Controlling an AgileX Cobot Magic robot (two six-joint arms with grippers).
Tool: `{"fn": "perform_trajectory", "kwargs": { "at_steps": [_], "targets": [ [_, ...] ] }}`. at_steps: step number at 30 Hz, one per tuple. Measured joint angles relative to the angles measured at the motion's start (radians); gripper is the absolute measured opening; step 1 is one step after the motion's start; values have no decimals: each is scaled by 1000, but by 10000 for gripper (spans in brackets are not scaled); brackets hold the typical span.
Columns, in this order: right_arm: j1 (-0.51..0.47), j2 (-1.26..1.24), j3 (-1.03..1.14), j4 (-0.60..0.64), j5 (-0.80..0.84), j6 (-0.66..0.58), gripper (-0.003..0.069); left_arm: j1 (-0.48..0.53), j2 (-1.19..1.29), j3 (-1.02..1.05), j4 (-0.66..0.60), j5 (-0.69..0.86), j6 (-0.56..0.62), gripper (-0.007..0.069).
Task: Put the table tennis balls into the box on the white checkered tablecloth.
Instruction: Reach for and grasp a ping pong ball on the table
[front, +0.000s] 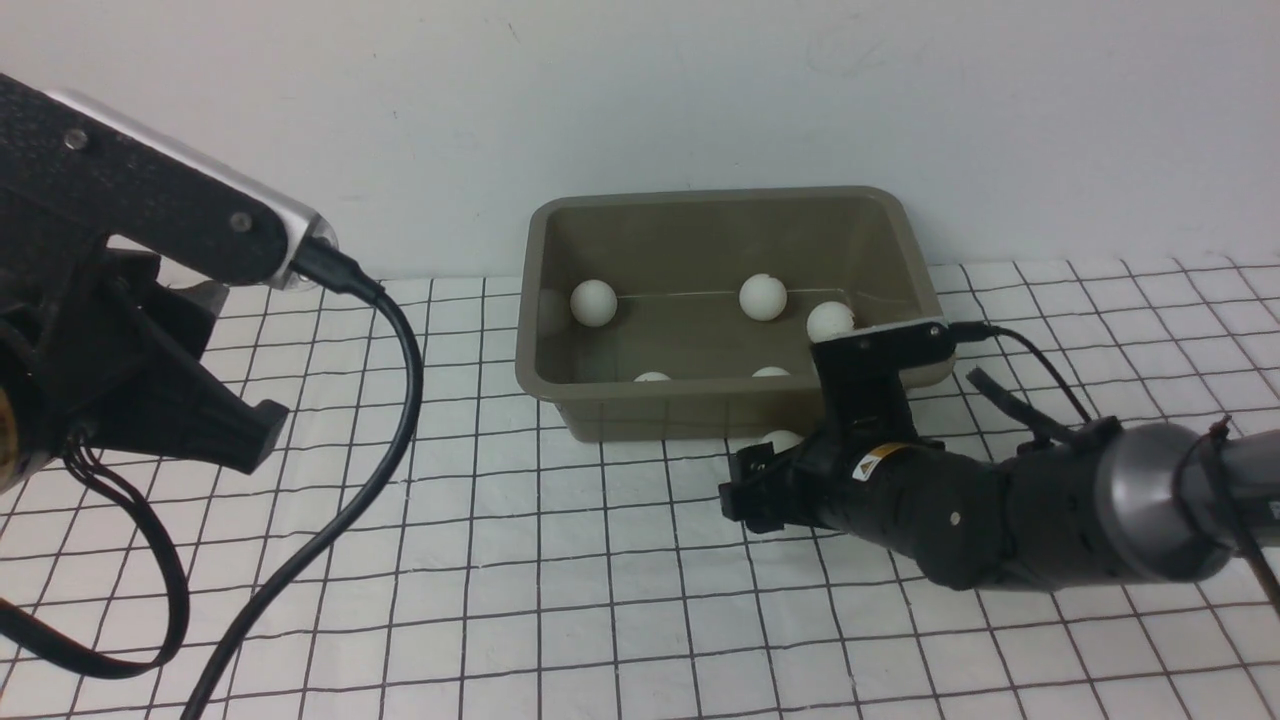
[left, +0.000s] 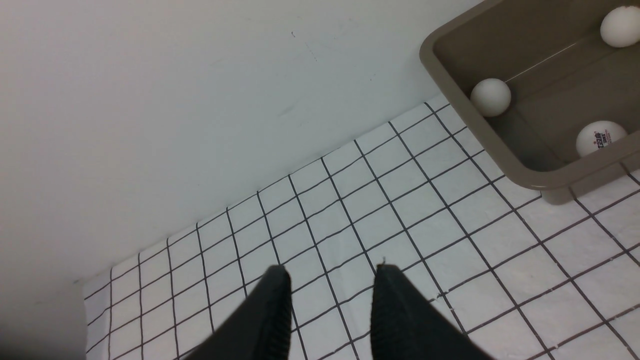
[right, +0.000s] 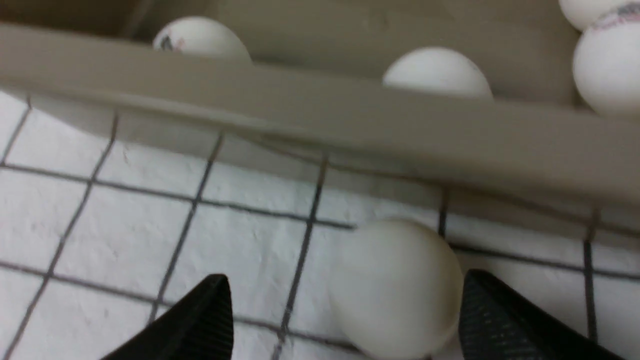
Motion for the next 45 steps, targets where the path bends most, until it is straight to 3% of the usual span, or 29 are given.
{"fn": "perform_trajectory", "kwargs": {
  "at_steps": [23, 30, 37, 45],
  "targets": [
    [0, 76, -88, 7, 55, 0, 510, 0, 0, 0, 0, -16, 0, 209],
    [0, 76, -88, 16, 55, 1, 453, 0, 0, 0, 0, -17, 0, 209],
    [0, 76, -88, 17, 55, 1, 307, 0, 0, 0, 4, -17, 0, 209],
    [0, 72, -88, 17, 68, -19, 309, 0, 0, 0, 42, -18, 0, 209]
  ]
}}
